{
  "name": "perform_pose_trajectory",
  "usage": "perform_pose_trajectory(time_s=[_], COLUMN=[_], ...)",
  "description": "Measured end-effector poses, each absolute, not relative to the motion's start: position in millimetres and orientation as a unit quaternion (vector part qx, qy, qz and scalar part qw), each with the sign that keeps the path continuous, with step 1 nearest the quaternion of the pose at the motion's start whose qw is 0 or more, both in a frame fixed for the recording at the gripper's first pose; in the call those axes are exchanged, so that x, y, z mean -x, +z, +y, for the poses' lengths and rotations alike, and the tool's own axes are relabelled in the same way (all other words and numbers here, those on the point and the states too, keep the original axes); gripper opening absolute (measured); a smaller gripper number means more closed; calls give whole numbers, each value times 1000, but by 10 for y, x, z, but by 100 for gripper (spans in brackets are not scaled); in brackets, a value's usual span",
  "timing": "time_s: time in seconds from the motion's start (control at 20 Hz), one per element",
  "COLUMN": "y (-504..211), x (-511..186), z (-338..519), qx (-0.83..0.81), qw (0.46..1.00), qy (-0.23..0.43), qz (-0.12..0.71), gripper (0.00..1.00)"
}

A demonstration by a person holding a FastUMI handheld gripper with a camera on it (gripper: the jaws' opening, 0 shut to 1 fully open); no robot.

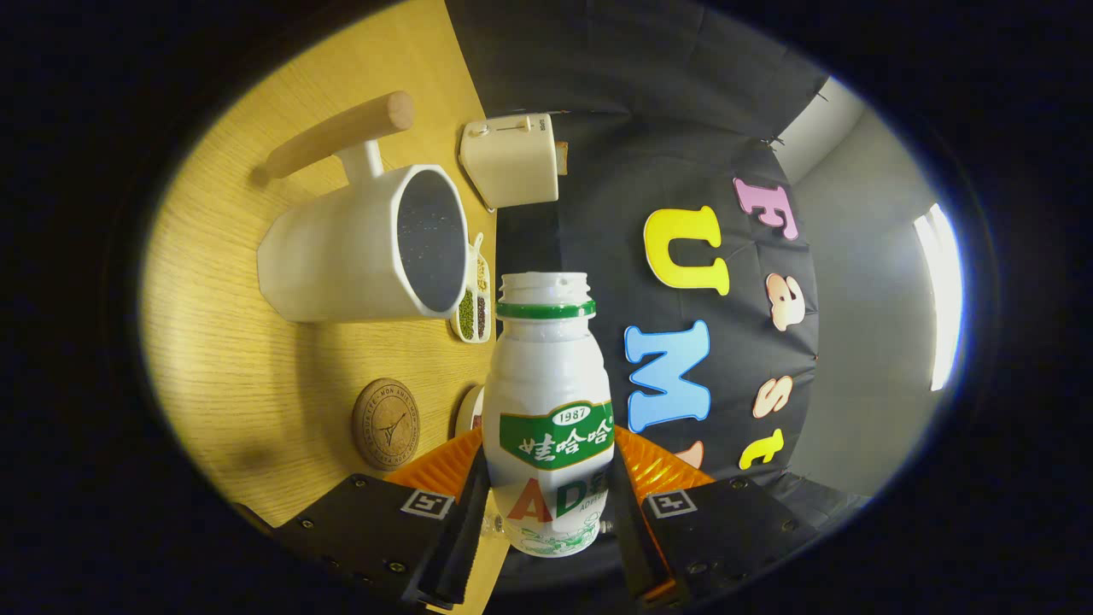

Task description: Take the bottle from table, then pour the juice into the cup, finally place the bottle on the coaster

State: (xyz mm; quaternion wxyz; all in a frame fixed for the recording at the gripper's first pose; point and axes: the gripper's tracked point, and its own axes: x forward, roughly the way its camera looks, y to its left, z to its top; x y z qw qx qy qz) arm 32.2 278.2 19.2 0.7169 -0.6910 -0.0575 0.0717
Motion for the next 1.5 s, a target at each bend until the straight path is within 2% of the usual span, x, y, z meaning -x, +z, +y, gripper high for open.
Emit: perform_pose_trajectory(time_s=[0.95, 1.5], y=[308, 379], x=[-276, -243], z=[2907, 2984], qx=[755, 767], qw=[646, 630], qy=[61, 58], qz=[-94, -109], gripper=[67, 67])
